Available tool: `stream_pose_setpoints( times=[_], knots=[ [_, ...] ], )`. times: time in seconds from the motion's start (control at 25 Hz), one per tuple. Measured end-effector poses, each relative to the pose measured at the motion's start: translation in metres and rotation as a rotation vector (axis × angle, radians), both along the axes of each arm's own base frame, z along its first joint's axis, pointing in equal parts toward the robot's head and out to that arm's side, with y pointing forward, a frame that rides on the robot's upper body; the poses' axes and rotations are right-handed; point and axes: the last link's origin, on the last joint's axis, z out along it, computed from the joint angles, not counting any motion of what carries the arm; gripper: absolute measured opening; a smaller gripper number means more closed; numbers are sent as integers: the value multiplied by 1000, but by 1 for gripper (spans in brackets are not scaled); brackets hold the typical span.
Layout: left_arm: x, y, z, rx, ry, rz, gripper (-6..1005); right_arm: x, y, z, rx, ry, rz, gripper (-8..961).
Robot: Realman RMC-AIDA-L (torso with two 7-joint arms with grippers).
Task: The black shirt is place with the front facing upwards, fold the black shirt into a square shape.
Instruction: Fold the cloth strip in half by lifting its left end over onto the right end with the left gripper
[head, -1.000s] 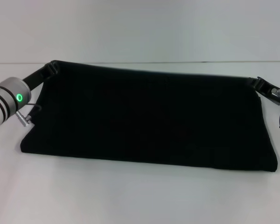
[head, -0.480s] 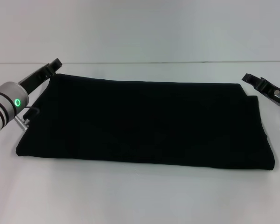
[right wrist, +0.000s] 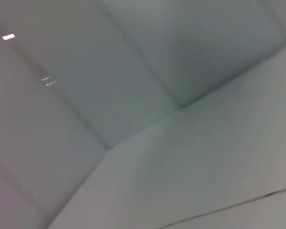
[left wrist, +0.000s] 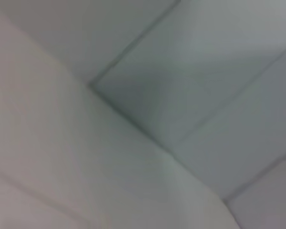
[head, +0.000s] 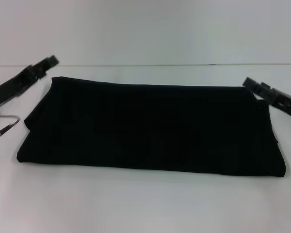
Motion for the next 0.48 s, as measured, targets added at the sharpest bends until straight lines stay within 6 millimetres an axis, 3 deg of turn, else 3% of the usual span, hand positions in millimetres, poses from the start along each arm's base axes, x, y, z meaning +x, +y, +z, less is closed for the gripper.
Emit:
stream_pose_setpoints(
  times=[0.16,0.48],
  knots=[
    [-21,-27,18,-270,-90,74,733,5,-27,6,-54,-23,112,792],
    [-54,-68,57,-352,-165,241,732,8,-63,-13,-153,-154,299,934]
  ],
)
